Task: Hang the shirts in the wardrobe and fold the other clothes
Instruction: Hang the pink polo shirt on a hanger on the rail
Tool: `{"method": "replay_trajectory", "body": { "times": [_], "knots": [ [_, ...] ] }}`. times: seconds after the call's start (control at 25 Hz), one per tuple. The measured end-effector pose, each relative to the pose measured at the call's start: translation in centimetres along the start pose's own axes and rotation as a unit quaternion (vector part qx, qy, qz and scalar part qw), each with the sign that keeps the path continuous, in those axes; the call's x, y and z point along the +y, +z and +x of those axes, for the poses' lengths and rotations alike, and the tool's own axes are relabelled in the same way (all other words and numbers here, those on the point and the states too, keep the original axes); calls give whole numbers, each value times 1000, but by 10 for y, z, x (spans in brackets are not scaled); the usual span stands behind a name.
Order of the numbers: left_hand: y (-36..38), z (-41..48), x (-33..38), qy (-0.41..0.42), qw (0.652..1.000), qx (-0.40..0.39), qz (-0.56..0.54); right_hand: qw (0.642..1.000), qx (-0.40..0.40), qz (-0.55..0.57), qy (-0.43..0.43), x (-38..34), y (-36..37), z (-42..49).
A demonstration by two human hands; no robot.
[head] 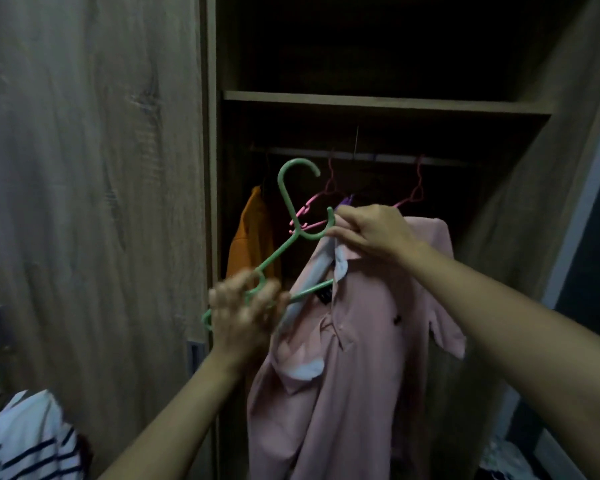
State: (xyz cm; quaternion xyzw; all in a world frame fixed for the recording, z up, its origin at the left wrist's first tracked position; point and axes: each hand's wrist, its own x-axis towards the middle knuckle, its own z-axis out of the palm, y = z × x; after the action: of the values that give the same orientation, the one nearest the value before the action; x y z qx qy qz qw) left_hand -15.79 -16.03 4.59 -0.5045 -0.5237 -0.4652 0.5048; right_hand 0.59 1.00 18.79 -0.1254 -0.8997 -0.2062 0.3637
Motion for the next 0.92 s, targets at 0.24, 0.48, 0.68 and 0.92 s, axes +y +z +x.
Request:
{"method": "replay_trajectory", "body": {
  "times": [0.24,0.48,0.68,0.92],
  "knots": [
    [31,-66,22,-303,893,-330,-32,998,35,33,50,14,-15,-4],
    [23,-15,-46,-432,710,-419,-367,998,26,-12,48,47,-13,-48],
    [-1,22,-69,-390,716,-481,-324,996,8,14,84,53,9,-87],
    [-10,57,-65,-349,743,-514,-249,994,-7,-23,111,44,19,-93]
  ]
}}
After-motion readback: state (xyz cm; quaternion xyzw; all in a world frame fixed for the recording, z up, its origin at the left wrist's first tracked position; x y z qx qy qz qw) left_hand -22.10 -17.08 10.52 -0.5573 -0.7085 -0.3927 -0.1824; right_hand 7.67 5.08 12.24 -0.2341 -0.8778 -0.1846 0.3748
